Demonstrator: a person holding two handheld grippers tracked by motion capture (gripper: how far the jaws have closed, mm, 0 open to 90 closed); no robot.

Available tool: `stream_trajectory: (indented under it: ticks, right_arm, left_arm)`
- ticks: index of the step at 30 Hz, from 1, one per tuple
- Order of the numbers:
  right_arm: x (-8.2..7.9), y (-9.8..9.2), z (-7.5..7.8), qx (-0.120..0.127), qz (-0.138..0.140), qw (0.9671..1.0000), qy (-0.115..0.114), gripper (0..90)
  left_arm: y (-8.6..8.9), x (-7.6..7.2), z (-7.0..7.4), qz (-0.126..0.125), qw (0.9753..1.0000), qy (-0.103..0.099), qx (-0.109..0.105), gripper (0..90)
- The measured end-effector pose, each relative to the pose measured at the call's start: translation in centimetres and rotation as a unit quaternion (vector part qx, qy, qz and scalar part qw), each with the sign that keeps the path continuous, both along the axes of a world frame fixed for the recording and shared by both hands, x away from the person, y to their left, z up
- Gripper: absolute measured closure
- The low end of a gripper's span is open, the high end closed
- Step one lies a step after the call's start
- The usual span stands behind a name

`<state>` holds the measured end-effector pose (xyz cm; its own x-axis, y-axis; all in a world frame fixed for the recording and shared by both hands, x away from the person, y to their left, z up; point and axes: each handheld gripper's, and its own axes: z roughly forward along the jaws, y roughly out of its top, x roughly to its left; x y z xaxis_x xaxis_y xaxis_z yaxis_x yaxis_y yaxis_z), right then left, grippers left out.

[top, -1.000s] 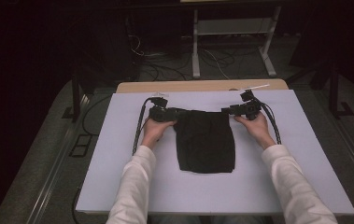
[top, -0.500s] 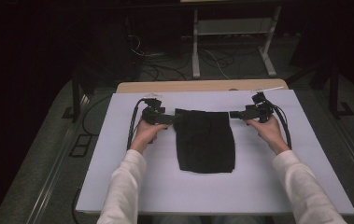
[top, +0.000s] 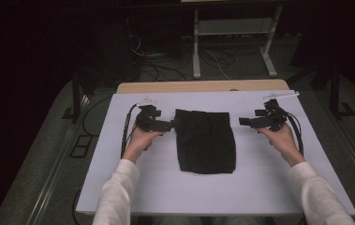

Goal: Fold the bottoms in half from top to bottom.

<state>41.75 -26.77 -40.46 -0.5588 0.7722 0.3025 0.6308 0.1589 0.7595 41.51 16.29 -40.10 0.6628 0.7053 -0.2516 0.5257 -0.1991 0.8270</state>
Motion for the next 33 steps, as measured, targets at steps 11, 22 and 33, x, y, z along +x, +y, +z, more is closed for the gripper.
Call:
stream_trajectory:
  ticks: [11, 22, 33]
  right_arm:
    - [-2.8, -0.6, 0.1, -0.001, 0.005, 0.9999, -0.008, 0.0]
    - [-5.6, -1.1, 0.0, 0.008, -0.001, 0.9996, -0.027, 0.0]
    - [-8.8, -0.7, -0.3, 0.005, 0.008, 0.9989, -0.047, 0.0]
  left_arm:
    - [1.6, -2.8, -0.6, 0.009, 0.9999, -0.007, 0.0, 0.0]
    - [2.0, -5.4, -0.5, 0.004, 0.9996, -0.029, -0.004, 0.0]
    - [2.2, -8.4, -0.6, -0.01, 0.9988, -0.047, -0.009, 0.0]
